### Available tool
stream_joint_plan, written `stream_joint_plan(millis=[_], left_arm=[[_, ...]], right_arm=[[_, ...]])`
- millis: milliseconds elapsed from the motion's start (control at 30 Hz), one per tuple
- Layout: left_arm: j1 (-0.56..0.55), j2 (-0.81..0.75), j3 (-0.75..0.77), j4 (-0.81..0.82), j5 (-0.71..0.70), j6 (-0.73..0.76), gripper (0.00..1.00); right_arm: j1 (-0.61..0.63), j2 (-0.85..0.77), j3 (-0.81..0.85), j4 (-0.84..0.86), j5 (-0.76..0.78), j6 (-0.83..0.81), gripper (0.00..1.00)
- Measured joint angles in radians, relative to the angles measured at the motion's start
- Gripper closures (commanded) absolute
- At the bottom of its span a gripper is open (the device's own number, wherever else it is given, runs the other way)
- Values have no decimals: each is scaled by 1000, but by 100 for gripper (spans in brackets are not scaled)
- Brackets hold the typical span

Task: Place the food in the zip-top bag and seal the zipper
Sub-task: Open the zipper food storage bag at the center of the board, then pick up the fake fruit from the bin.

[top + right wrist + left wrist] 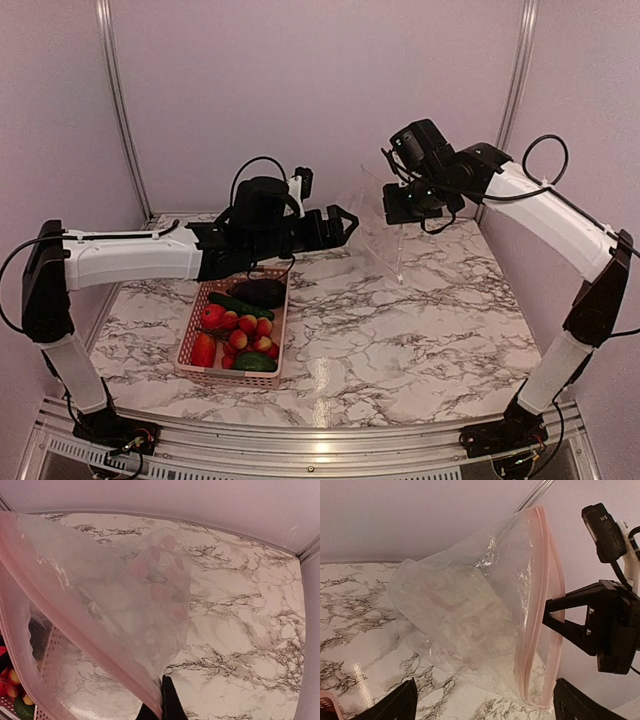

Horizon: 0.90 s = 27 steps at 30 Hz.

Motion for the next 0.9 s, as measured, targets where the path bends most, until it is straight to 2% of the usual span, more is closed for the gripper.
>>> stream_joint_plan(millis=[133, 333, 467, 600, 667, 900], left_arm=[[-1, -112, -98, 18, 23, 52, 1], [60, -368, -333, 54, -25, 72, 1], [124, -430, -366, 25, -19, 126, 9], [124, -435, -325, -111, 6, 218, 31], [122, -435, -308, -193, 17, 259, 35], [122, -428, -301, -447, 34, 284, 30]], right_arm=[[-51, 0, 2, -6, -6, -29, 100], [-225, -20, 1, -23, -20, -75, 100], [-293, -39, 27, -57, 5, -113, 100], [-299, -53, 53, -65, 27, -143, 100], [-298, -66, 34, -53, 20, -147, 100], [-265, -101, -205, 31, -80, -146, 100]])
